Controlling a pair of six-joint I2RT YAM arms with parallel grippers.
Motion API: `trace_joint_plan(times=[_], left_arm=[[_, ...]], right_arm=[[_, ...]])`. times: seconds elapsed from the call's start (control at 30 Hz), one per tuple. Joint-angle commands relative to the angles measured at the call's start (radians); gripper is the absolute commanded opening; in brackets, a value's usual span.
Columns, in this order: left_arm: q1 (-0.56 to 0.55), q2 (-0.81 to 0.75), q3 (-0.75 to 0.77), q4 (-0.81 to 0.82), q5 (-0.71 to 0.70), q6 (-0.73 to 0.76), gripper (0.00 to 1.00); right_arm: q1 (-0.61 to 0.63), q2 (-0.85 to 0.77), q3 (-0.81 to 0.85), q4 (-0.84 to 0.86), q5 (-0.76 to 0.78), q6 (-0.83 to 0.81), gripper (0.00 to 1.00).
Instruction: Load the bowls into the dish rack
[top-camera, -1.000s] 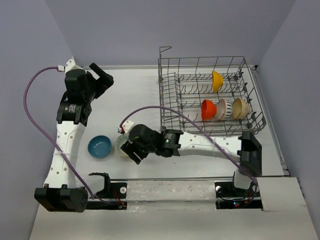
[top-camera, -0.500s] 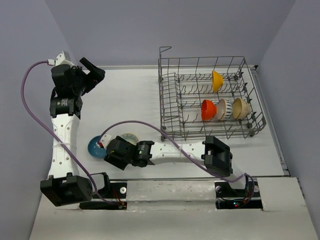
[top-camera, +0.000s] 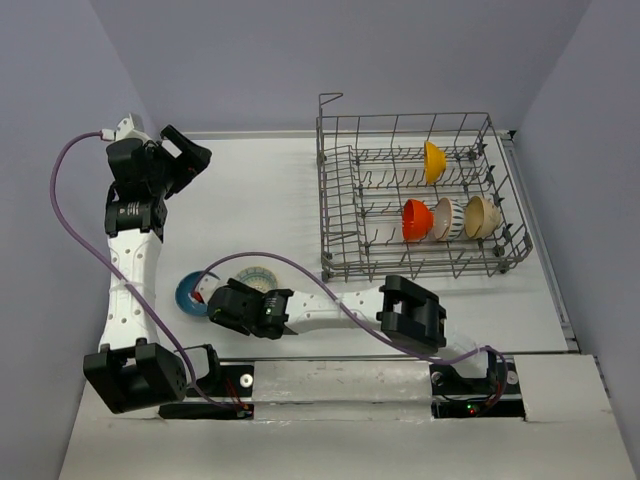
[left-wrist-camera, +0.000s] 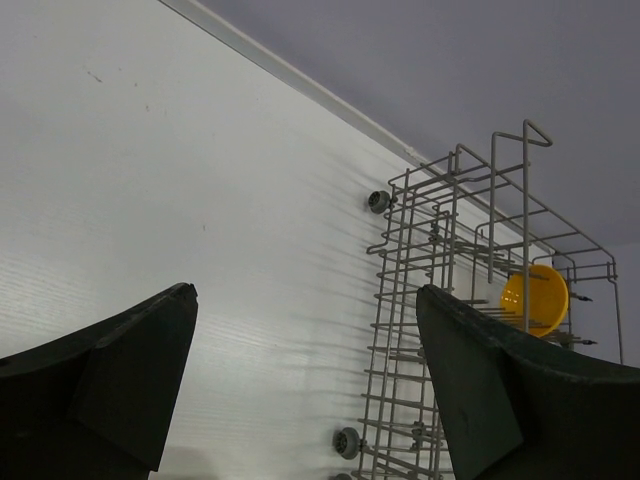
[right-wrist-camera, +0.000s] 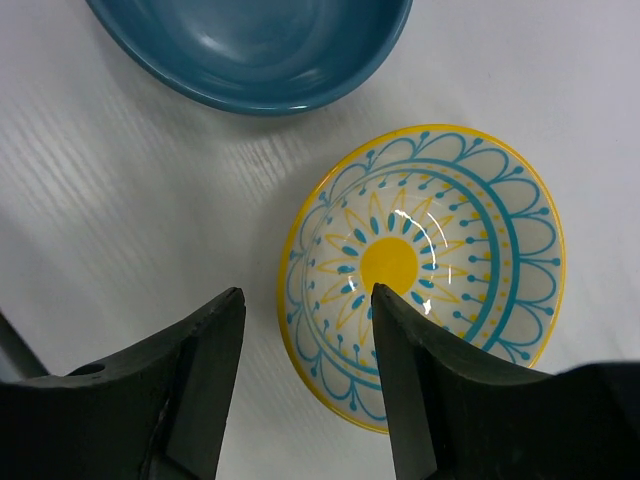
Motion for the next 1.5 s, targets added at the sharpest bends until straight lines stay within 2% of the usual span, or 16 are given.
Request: trace_joint_plan(times=[0.0,1.17,1.2,1.3,1.33,1.4,1.47], left_arm=[[0.008,-0.038,-0.018,0.069,0.018,0.007,0.99],[0.024,-0.029,-0.118,0.153,0.045,0.007,0.99],[0.024,-0.03,-0.119,0.155,0.047,0.007,0.99],[0.026,-0.032,-0.125,0.158,0.048,0.007,0.99],[0.028,-0.032,-0.126,0.159,0.048,0.007,0.99],[0.026,-0.033,-0.13,0.162,0.048,0.007,0.99],[0.028,-0.033,-0.135,0.167,0.048,0.007,0.99]], right_arm=[[0.008,0.024,0.052,0.075,0.07,-0.045,0.58],[0.008,0.11,0.046,0.112,0.172,-0.094,0.42],[0.008,0.11,0.046,0.113,0.172,-0.094,0.41],[0.008,0.102,0.039,0.112,0.174,-0.093,0.26],[0.008,0.098,0.034,0.113,0.177,-0.093,0.16],[0.008,0.062,0.022,0.112,0.172,-0.09,0.01],[0.008,-0.009,0.016,0.109,0.153,-0.086,0.01]])
